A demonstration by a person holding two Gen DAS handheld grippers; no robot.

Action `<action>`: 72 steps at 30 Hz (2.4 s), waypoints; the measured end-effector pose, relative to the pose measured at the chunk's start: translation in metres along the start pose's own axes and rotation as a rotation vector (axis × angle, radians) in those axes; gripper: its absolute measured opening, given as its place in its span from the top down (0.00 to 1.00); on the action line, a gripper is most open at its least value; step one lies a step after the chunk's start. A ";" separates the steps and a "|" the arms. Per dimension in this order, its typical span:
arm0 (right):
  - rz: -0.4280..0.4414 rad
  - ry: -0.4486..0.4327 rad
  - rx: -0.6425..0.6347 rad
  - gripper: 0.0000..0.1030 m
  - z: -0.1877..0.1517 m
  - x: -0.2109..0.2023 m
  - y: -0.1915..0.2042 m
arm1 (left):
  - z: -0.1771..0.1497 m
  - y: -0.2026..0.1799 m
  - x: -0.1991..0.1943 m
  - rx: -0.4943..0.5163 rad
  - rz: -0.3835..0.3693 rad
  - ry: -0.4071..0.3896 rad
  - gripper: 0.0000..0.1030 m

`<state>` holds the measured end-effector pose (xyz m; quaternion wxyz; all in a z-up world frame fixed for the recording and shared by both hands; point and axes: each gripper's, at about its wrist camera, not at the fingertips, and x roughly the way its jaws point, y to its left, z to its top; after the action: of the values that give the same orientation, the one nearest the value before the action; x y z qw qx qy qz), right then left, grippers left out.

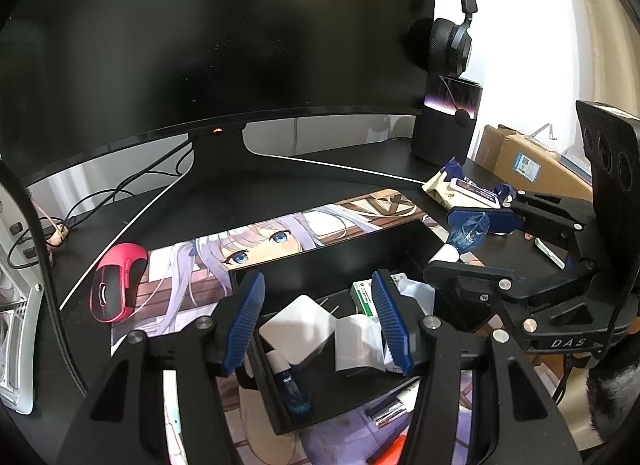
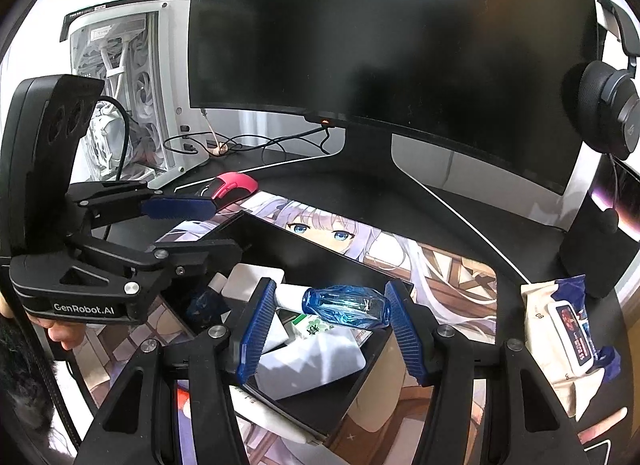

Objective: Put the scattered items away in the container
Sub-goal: 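Lower both items into the box and open both grippers, then withdraw both open grippers from the black box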

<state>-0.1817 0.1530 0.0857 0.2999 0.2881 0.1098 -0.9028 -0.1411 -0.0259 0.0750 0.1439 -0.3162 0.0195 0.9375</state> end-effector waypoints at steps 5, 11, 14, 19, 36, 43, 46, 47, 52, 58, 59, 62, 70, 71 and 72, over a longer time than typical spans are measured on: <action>0.004 0.016 -0.003 0.45 0.002 0.009 0.002 | -0.003 0.006 -0.003 -0.013 0.012 -0.001 0.46; 0.016 0.040 -0.009 0.45 0.003 0.022 0.007 | -0.011 0.019 -0.011 -0.038 0.038 0.002 0.46; 0.020 0.060 -0.007 0.45 0.002 0.031 0.008 | -0.015 0.023 -0.015 -0.045 0.045 0.003 0.46; 0.022 0.084 -0.004 0.45 0.002 0.043 0.012 | -0.019 0.026 -0.020 -0.047 0.054 0.005 0.46; -0.048 0.062 0.001 0.16 0.003 0.029 0.012 | -0.019 0.019 -0.030 -0.039 0.056 -0.006 0.46; -0.067 0.054 0.005 0.08 0.001 0.019 0.010 | -0.021 0.015 -0.037 -0.037 0.059 -0.014 0.46; -0.071 0.043 0.005 0.06 -0.001 0.013 0.011 | -0.022 0.012 -0.039 -0.035 0.059 -0.015 0.46; -0.069 0.040 0.007 0.05 -0.002 0.010 0.011 | -0.022 0.012 -0.040 -0.035 0.058 -0.015 0.46; -0.077 0.020 0.005 0.01 -0.006 -0.003 0.014 | -0.026 0.006 -0.041 -0.030 0.053 -0.009 0.38; -0.086 0.006 0.001 0.01 -0.014 -0.018 0.017 | -0.031 -0.008 -0.043 0.005 0.088 -0.020 0.00; -0.088 0.005 0.001 0.01 -0.015 -0.020 0.017 | -0.032 -0.010 -0.043 0.013 0.098 -0.022 0.00; -0.095 -0.005 0.006 0.01 -0.018 -0.028 0.017 | -0.035 -0.015 -0.043 0.028 0.107 -0.015 0.00; -0.109 -0.014 0.017 0.01 -0.026 -0.044 0.015 | -0.044 -0.018 -0.046 0.012 0.098 0.001 0.00; -0.112 -0.014 0.019 0.01 -0.027 -0.046 0.015 | -0.045 -0.018 -0.046 0.011 0.098 0.003 0.00; -0.114 -0.015 0.020 0.01 -0.029 -0.047 0.016 | -0.046 -0.019 -0.046 0.011 0.097 0.005 0.00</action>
<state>-0.1284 0.1736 0.0898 0.2459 0.2777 0.1147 -0.9216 -0.0743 -0.0254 0.0668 0.0999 -0.3164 0.0402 0.9425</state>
